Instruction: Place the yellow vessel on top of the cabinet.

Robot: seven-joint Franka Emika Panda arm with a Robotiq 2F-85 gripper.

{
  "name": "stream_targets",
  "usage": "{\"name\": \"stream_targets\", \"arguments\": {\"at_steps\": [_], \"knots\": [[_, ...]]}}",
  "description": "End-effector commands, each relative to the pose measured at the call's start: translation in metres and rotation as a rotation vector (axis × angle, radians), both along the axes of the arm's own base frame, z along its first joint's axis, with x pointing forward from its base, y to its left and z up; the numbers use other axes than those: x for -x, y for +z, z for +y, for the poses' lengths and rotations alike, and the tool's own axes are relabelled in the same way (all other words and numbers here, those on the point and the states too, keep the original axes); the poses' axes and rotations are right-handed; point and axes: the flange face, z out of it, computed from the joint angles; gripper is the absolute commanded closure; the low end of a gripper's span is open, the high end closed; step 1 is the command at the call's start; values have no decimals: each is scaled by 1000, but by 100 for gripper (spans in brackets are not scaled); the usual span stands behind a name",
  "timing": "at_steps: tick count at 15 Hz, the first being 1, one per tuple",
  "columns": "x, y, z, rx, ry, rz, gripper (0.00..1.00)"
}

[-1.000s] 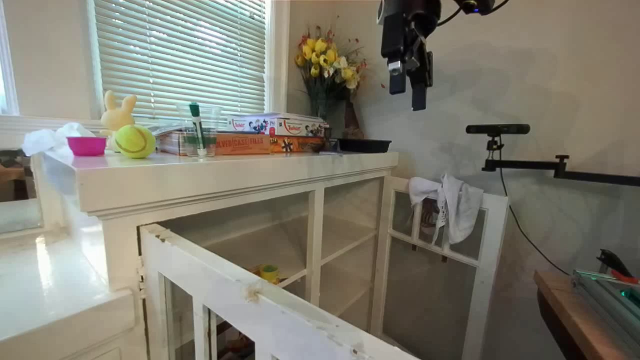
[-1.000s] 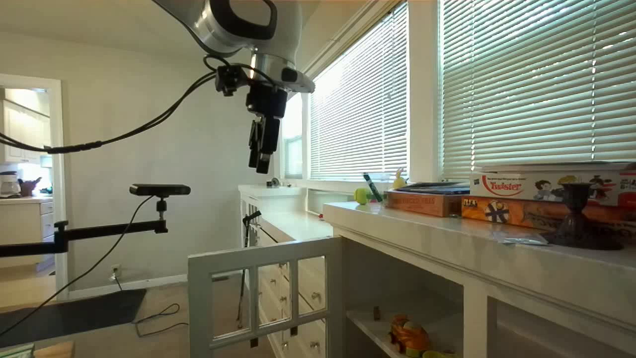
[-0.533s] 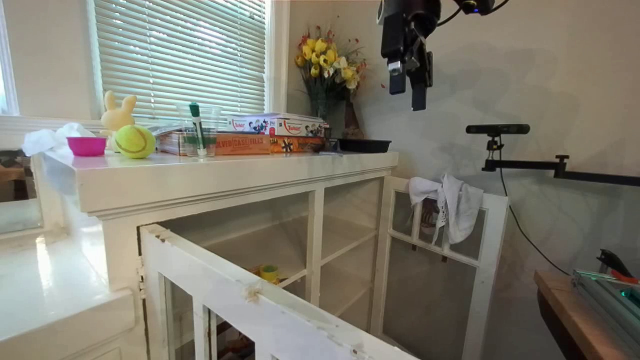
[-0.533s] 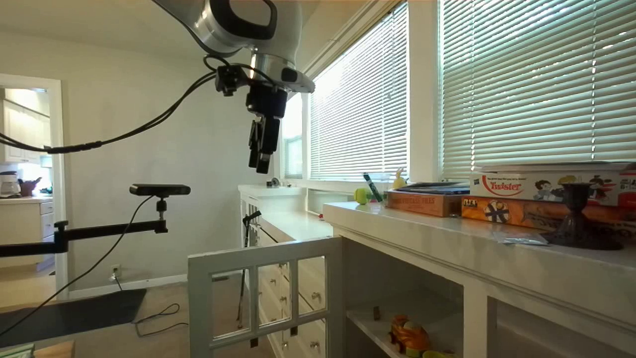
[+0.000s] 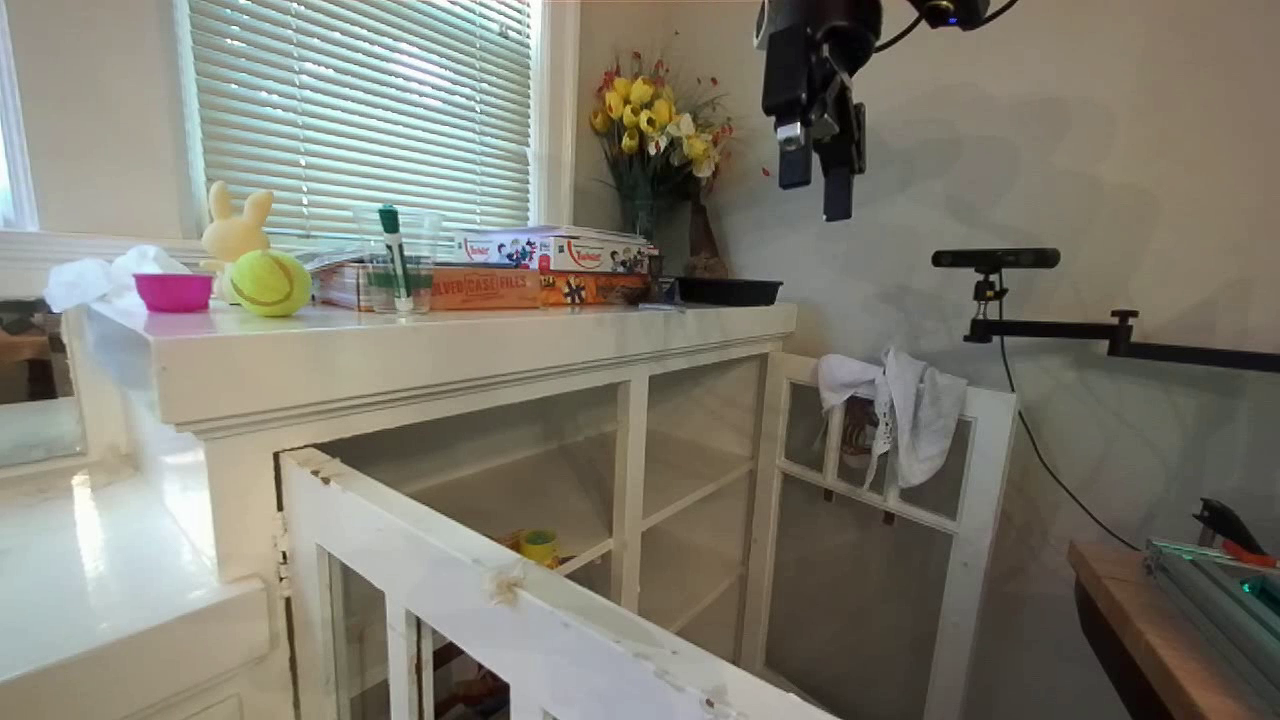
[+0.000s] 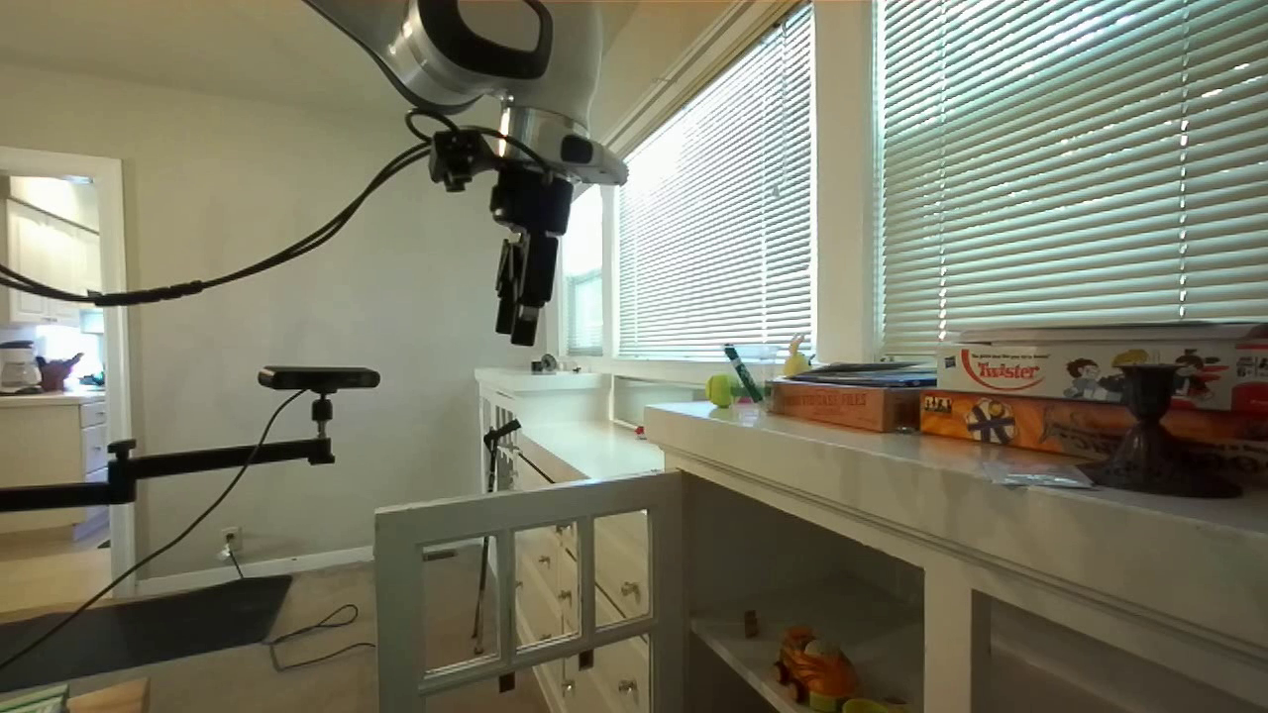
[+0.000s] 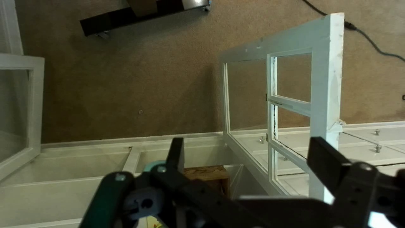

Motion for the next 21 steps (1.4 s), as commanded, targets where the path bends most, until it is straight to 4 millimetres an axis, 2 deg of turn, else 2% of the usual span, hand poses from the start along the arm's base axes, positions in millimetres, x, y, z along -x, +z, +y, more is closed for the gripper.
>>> {"name": "stream_targets", "arguments": {"at_steps": [1, 15, 21], "knots": [[0, 0, 0, 0, 0, 1, 0], [0, 0, 0, 0, 0, 1, 0], [-5, -13, 1, 82, 10, -74, 0]]}}
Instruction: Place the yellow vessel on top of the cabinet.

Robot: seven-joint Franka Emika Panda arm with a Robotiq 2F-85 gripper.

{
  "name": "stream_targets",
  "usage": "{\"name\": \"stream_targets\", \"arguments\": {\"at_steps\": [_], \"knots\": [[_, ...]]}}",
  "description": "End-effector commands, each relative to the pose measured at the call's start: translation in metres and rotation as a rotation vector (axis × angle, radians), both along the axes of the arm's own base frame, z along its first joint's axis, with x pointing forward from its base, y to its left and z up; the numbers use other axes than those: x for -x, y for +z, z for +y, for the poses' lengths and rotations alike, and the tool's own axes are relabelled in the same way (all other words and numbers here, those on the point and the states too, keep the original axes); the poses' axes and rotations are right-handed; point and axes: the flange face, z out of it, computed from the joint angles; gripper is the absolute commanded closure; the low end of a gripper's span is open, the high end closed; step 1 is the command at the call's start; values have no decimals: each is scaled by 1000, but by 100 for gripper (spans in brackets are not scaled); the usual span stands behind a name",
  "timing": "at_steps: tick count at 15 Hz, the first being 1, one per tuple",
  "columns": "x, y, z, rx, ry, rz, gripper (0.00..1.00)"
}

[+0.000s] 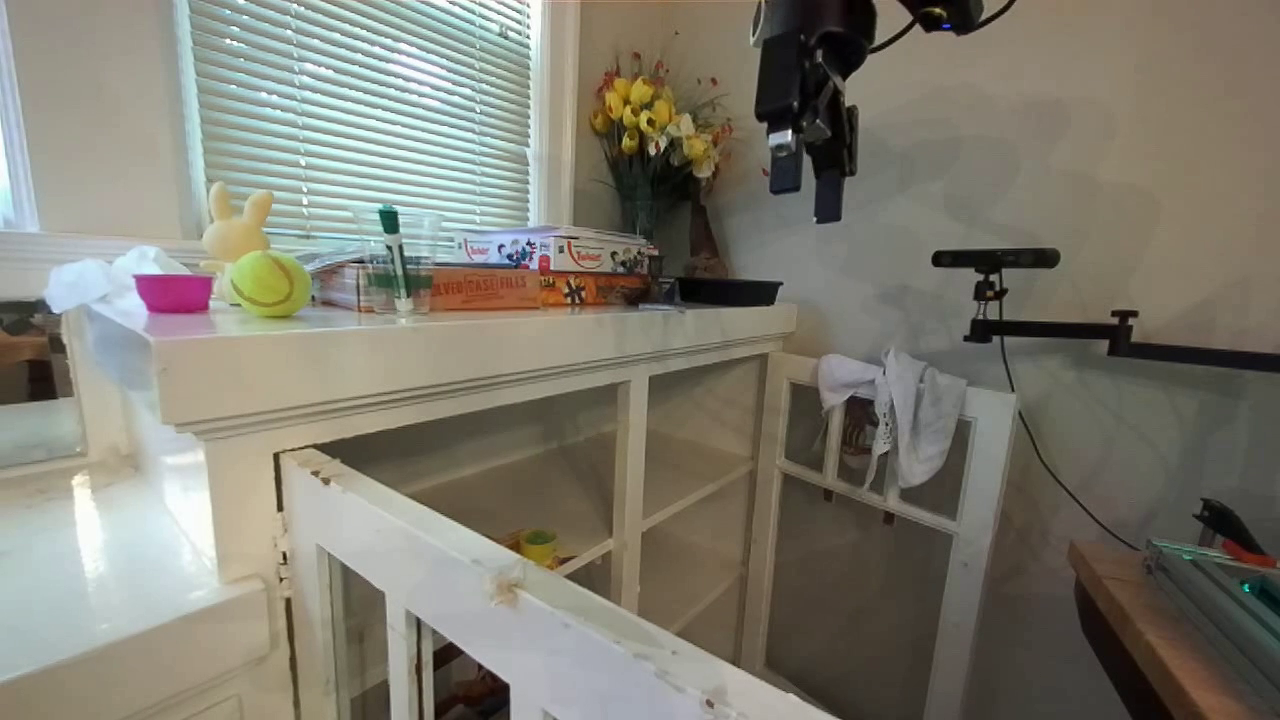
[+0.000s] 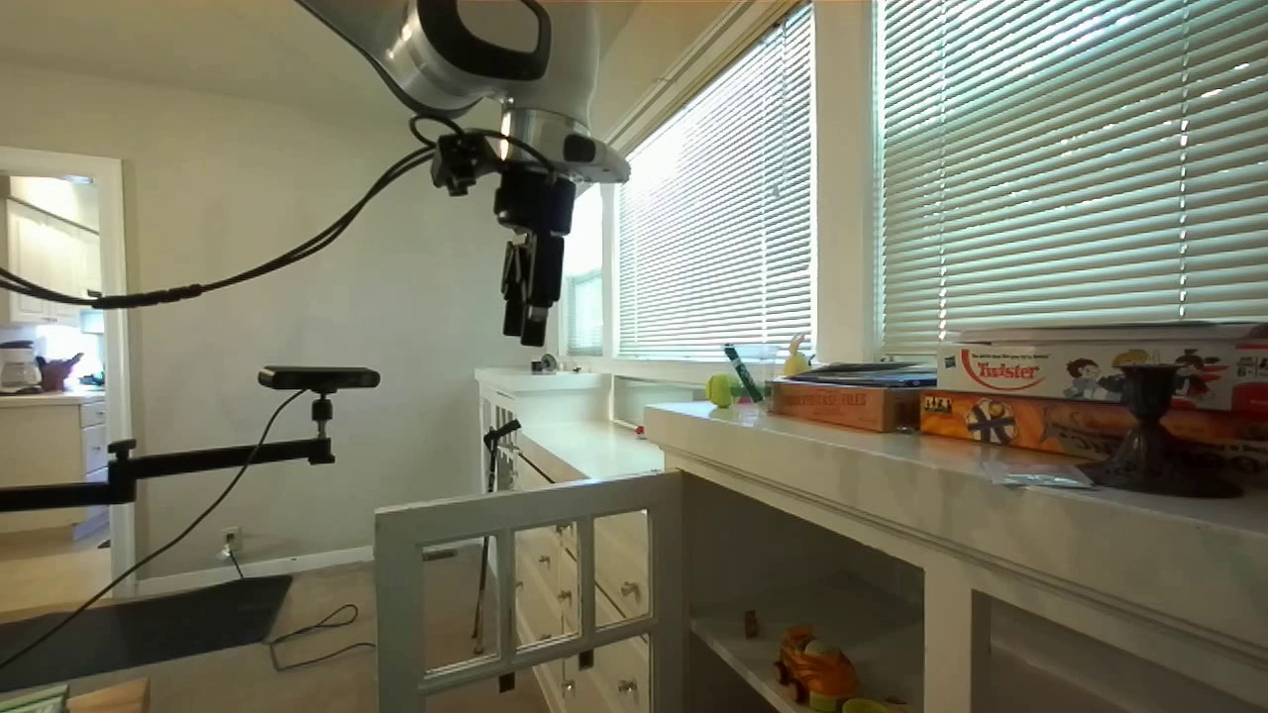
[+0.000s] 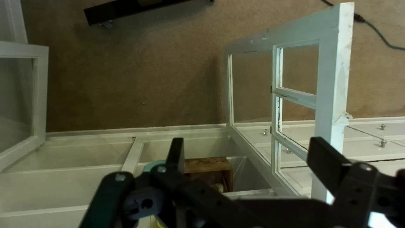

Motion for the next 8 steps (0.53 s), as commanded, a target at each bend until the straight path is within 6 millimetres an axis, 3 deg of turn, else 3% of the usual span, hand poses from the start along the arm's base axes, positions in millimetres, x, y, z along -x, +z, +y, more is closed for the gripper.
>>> {"name": "stream_targets", "arguments": {"at_steps": [1, 8], "knots": [[-4, -19, -1, 62, -1, -56, 0], [-15, -72, -17, 108, -42, -151, 0]]}}
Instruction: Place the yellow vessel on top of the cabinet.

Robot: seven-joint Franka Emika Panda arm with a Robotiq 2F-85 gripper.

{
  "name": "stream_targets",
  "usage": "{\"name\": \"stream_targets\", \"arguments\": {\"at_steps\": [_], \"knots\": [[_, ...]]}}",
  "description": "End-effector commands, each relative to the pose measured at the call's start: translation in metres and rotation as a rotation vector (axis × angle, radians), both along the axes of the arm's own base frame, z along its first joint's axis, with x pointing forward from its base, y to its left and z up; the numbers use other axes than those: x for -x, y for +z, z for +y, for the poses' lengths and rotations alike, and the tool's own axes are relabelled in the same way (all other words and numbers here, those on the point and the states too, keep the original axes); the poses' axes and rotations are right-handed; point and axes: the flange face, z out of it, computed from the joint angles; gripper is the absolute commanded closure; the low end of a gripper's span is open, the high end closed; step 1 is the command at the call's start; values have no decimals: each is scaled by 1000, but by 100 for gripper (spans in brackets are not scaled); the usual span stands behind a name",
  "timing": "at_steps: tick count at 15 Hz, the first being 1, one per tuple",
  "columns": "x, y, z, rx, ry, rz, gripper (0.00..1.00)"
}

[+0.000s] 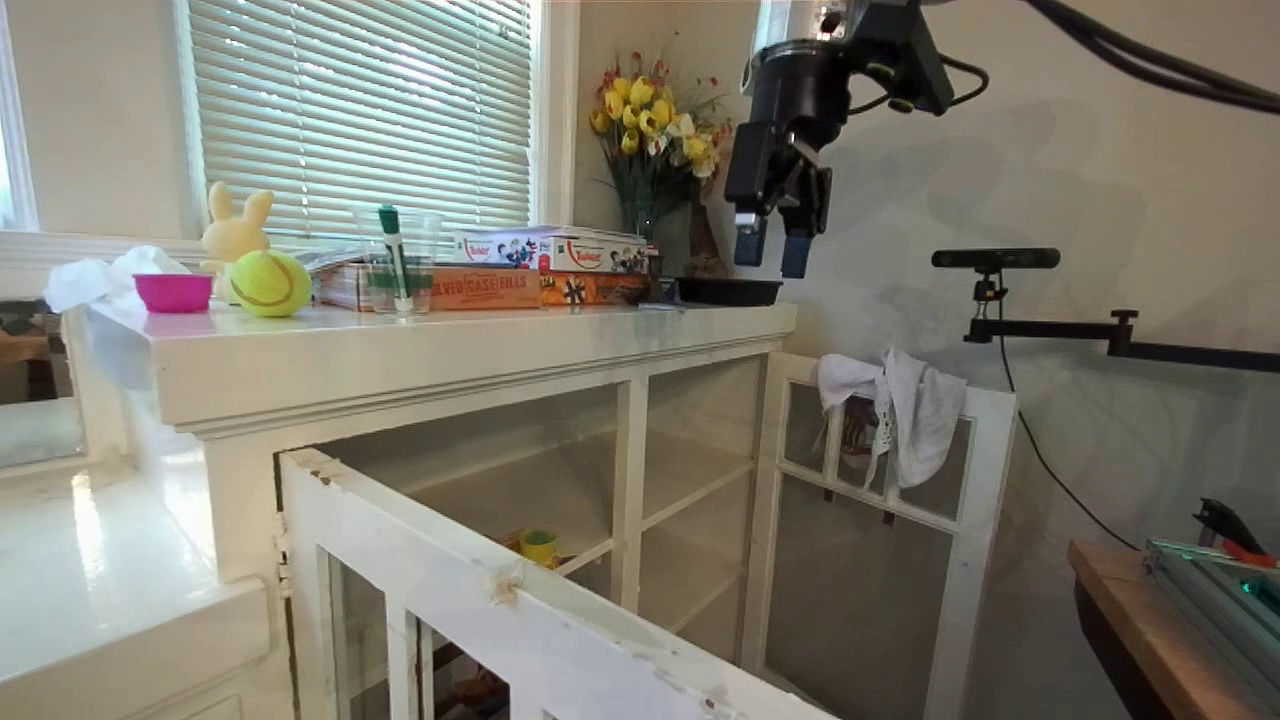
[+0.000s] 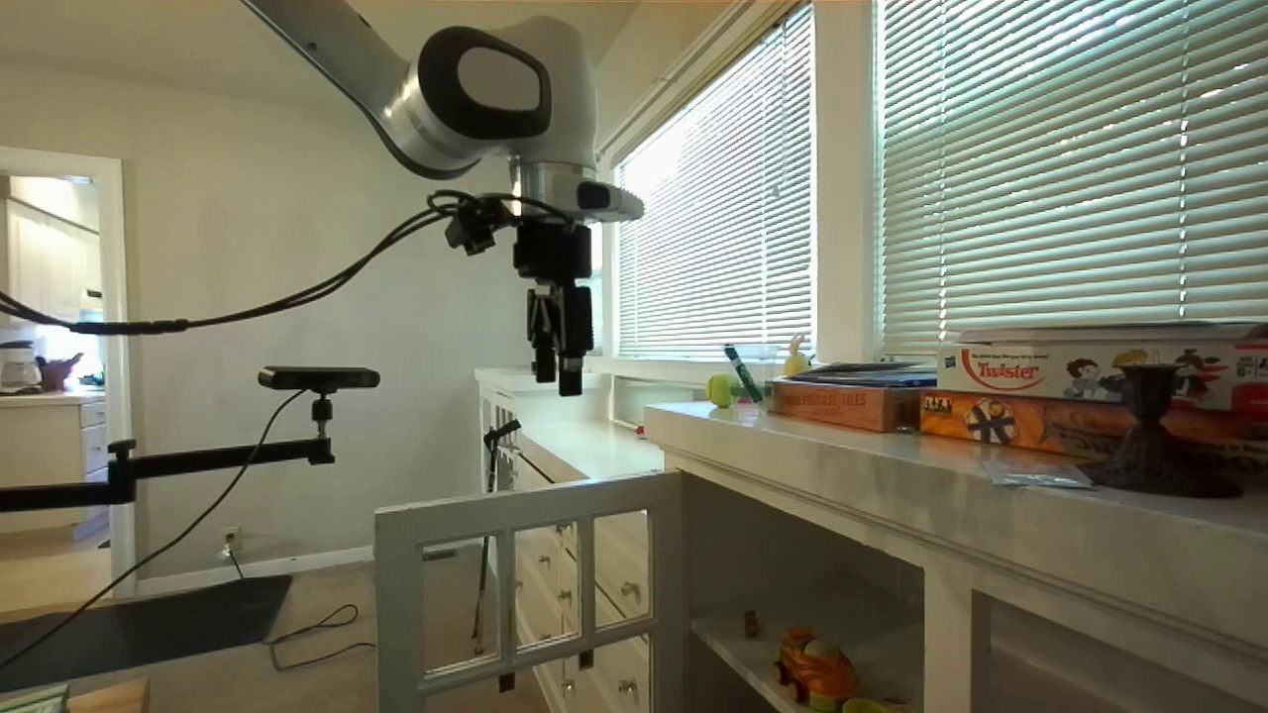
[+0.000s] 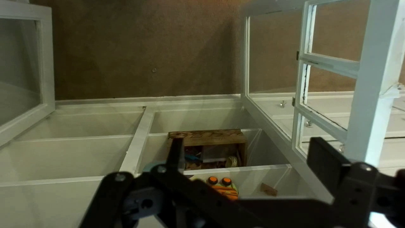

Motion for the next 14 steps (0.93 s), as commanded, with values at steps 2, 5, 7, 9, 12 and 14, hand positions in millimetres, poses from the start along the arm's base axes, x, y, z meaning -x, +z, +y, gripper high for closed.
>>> {"name": "stream_targets", "arguments": {"at_steps": [2, 5, 7, 9, 12, 14], "knots": [[-7, -38, -10, 47, -41, -86, 0], [-13, -62, -13, 70, -32, -143, 0], [-16, -80, -14, 82, -31, -156, 0], [-18, -96, -15, 92, -34, -159, 0], [-23, -120, -20, 127, -36, -160, 0], [-25, -134, -24, 148, -37, -146, 0]]}}
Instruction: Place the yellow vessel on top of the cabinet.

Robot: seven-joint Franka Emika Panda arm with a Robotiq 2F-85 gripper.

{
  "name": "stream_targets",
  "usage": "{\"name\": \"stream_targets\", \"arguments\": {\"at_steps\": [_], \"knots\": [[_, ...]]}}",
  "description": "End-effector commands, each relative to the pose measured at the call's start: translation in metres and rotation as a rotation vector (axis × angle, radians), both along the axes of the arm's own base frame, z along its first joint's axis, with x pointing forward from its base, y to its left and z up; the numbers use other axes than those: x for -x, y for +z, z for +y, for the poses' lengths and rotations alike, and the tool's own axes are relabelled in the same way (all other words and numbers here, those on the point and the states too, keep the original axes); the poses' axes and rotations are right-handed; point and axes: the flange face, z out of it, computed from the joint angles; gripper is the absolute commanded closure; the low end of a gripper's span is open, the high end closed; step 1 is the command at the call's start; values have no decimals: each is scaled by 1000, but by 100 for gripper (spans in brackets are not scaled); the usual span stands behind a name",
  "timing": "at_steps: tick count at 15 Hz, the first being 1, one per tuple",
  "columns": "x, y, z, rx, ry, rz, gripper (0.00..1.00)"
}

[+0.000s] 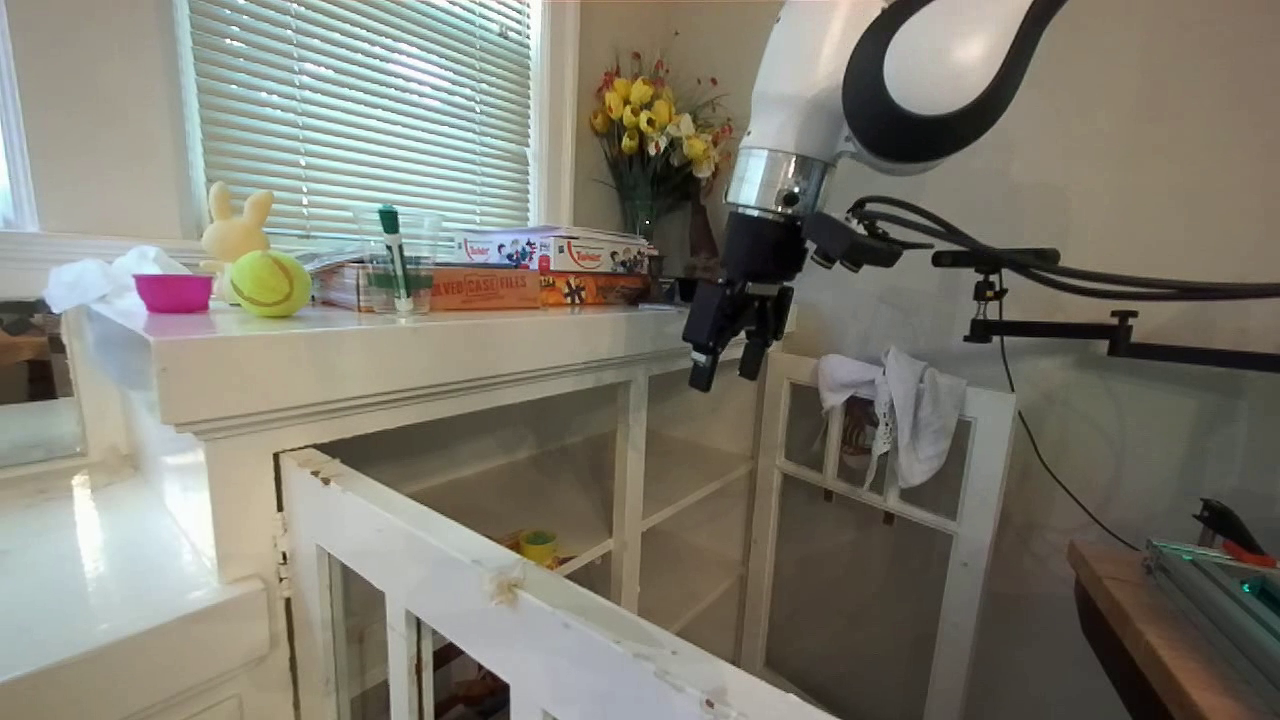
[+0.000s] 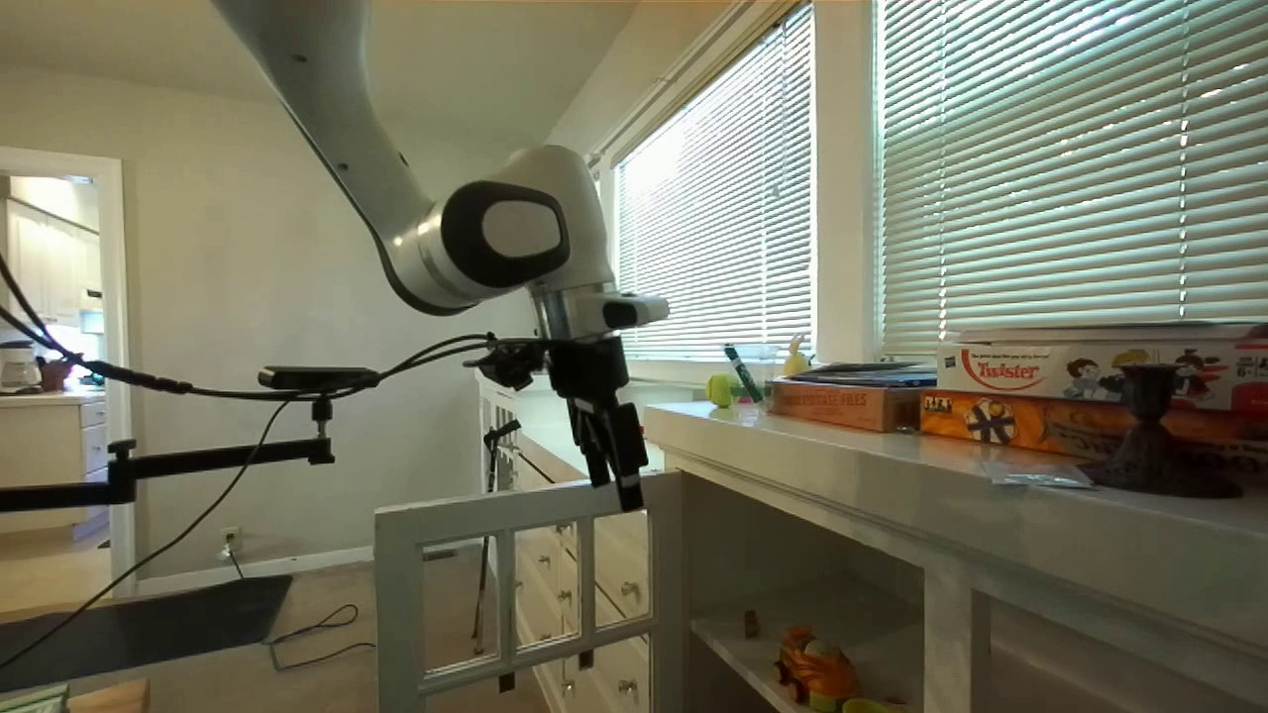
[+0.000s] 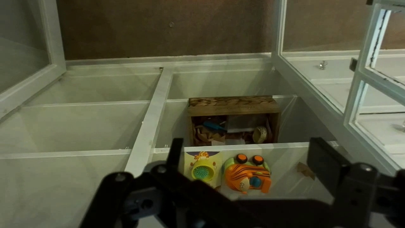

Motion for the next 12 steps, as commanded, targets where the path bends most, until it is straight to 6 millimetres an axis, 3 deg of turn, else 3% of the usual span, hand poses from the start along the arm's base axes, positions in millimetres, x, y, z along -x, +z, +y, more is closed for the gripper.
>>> {"name": "stream_targets", "arguments": {"at_steps": [1, 2, 3, 10, 12], "knots": [[-4, -28, -3, 22, -14, 34, 0], [-3, -33, 0, -13, -5, 77, 0], [0, -24, -4, 5, -11, 42, 0], [0, -37, -5, 15, -33, 56, 0], [-4, -54, -11, 9, -52, 61, 0]]}}
